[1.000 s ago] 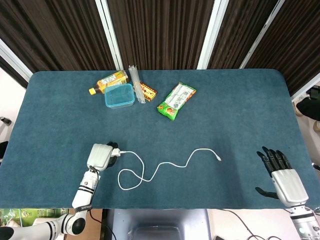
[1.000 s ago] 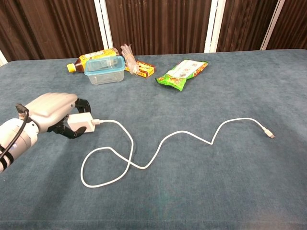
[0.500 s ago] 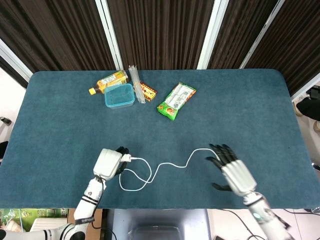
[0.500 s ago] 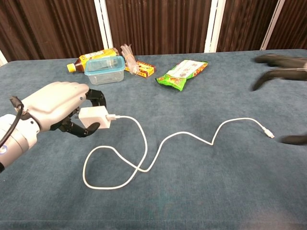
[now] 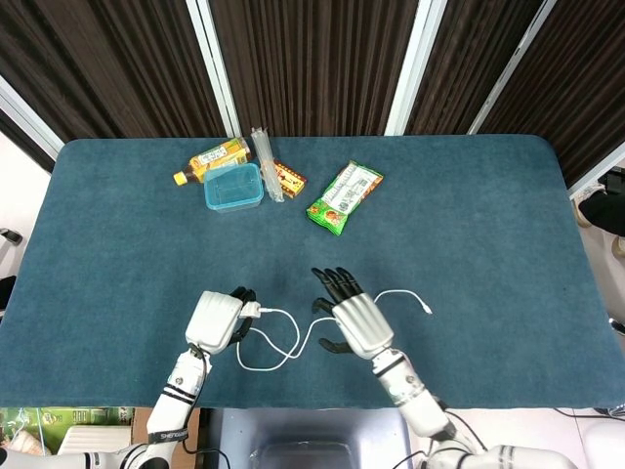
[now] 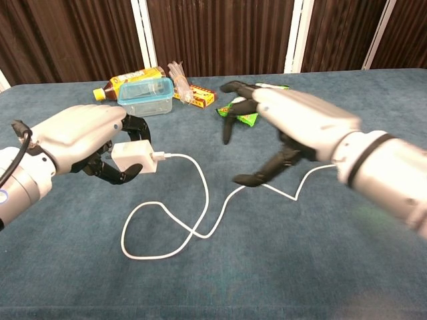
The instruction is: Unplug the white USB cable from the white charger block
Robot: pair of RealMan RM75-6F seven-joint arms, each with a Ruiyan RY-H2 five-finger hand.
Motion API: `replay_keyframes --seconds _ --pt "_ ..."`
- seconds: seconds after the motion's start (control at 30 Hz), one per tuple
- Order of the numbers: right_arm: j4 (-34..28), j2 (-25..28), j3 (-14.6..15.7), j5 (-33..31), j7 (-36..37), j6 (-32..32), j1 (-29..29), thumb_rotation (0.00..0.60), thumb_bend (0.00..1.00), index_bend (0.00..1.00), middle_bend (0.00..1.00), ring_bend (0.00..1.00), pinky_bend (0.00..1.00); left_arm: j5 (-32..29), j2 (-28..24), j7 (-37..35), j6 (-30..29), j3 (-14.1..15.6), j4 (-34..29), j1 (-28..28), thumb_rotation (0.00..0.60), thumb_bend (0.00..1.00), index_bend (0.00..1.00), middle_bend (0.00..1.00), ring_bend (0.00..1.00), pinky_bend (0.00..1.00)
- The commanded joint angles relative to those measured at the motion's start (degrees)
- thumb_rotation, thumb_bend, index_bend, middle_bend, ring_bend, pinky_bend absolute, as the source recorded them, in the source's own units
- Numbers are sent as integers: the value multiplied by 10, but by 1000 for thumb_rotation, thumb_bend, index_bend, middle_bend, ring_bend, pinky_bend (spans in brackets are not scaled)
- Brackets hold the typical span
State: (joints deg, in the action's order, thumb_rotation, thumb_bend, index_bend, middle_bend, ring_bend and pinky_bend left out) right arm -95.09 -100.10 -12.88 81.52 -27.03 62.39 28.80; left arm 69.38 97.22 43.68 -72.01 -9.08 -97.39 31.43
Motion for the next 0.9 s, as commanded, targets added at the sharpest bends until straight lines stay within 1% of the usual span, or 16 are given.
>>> replay_keyframes --seconds 0.03,0.17,0.33,0.47,0.7,0.9 --pt "25 -38 -20 -20 -17 -3 25 600 338 574 128 0 0 -1 -3 2 -1 0 -4 1 600 557 785 810 1000 1000" --pt "60 -77 -34 -21 -21 11 48 600 390 594 142 0 0 -1 -6 4 -3 2 -11 3 600 557 785 810 1000 1000" --pt "93 -111 -48 -34 -22 14 71 600 402 610 150 0 0 3 -7 4 -8 5 -16 4 600 558 785 810 1000 1000" --pt "103 -123 -51 -50 -23 11 82 600 412 617 153 0 0 5 -5 9 -11 6 -18 6 600 558 785 810 1000 1000" --pt "117 -137 -44 -49 17 24 87 600 435 633 167 0 0 13 -1 12 -16 15 -25 7 600 558 785 810 1000 1000" --pt "115 -141 -43 -63 9 25 93 600 434 643 174 0 0 18 4 19 -20 21 -27 7 600 557 784 811 1000 1000"
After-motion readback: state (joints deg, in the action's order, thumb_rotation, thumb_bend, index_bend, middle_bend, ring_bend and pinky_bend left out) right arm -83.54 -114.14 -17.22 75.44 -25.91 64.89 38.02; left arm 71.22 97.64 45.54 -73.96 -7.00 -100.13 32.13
